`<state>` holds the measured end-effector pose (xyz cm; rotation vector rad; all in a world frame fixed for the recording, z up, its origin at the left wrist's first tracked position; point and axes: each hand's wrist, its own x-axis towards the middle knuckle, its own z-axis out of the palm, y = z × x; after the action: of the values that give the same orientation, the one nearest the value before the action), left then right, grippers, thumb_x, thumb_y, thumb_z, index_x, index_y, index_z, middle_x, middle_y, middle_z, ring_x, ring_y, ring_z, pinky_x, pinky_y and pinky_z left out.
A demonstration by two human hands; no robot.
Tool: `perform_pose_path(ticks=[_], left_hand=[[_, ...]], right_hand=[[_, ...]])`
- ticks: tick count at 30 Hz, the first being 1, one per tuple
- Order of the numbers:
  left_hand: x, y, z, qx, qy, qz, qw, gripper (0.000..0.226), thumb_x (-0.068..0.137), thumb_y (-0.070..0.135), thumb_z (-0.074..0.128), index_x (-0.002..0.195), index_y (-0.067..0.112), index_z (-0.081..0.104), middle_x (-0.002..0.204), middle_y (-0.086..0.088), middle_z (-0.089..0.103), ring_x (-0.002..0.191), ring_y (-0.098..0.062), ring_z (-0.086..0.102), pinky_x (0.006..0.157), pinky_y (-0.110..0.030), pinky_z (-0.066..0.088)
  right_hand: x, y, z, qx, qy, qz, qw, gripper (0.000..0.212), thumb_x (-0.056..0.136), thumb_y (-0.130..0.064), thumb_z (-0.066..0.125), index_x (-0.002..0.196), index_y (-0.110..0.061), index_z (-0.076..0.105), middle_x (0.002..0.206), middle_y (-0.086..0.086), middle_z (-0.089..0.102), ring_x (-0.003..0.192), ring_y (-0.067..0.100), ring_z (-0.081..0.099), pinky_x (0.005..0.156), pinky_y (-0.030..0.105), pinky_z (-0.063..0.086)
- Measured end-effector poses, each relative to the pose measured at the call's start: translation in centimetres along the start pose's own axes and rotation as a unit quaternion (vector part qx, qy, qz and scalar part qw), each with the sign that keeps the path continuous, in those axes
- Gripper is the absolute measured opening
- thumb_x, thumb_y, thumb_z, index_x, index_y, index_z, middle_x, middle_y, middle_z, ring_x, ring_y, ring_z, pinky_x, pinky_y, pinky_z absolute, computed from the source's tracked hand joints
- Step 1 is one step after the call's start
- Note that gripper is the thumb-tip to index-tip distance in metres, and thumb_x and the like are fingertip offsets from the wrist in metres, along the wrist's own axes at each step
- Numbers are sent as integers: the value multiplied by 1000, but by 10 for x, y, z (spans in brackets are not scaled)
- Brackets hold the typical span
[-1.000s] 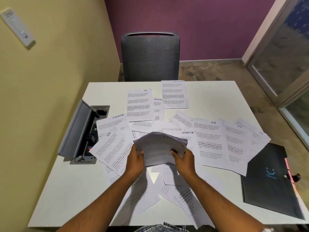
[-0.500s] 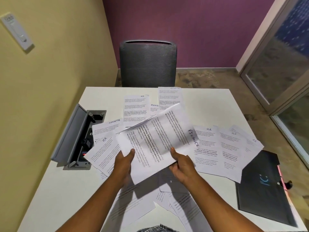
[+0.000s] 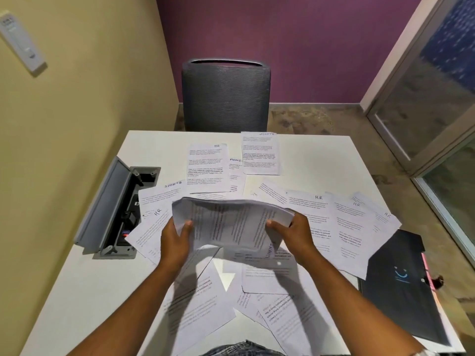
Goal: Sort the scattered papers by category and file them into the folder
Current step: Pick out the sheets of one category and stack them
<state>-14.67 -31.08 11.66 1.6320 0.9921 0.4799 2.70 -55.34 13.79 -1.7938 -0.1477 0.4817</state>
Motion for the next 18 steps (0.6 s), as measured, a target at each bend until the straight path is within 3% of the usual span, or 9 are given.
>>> perform_pose_path(ticks=[2,5,8,11,13,16,18], left_hand=[[-6,-5,7,2,1,-2,1000,52,94,32,64,140,14,49,137,-8,58,128,-28,53,109,-53,42],[-16,-10,13,-13,-1,1,1000,50,94,22,66,140,10,50,136,-9,59,128,-26,53,112,-50,40],[-27,-18,12,-21,-8,-16,1000,39,94,11,65,132,9,55,128,-8,63,121,-24,57,108,-41,43],[-37,-31,8,-8,-16,-37,999,28,93,1,63,112,21,60,117,-2,65,112,-22,61,98,-35,50],[-42,-43,5,3,-28,-55,998,31,92,-4,61,102,26,61,112,1,66,110,-21,62,92,-31,51],[-44,-52,5,34,-50,-64,996,35,91,-9,58,96,26,64,103,0,68,103,-23,65,87,-27,51],[-43,-50,5,43,-61,-62,995,32,92,-9,56,97,21,65,100,-2,68,100,-22,65,85,-26,51]], right_hand=[[-7,4,6,-26,59,-33,997,22,82,-14,84,99,-16,70,84,-4,73,73,3,70,62,19,56],[-17,19,10,-38,108,-71,991,19,82,-13,84,97,-19,75,89,-4,76,84,12,72,77,29,57],[-27,35,13,-26,114,-84,990,23,81,-6,83,93,-24,74,91,-11,75,85,-4,68,77,14,51],[-36,61,16,-46,83,-44,995,24,84,-7,81,101,-23,73,99,-16,73,89,-10,65,75,8,49],[-39,82,15,-63,60,4,996,24,85,-8,80,106,-20,73,99,-13,73,93,-4,67,77,10,50],[-38,100,15,-72,71,62,993,19,86,-15,80,102,-7,73,91,2,75,87,18,70,74,27,52],[-35,99,16,-65,84,69,992,22,87,-18,80,103,-6,73,92,3,75,87,20,70,76,30,54]])
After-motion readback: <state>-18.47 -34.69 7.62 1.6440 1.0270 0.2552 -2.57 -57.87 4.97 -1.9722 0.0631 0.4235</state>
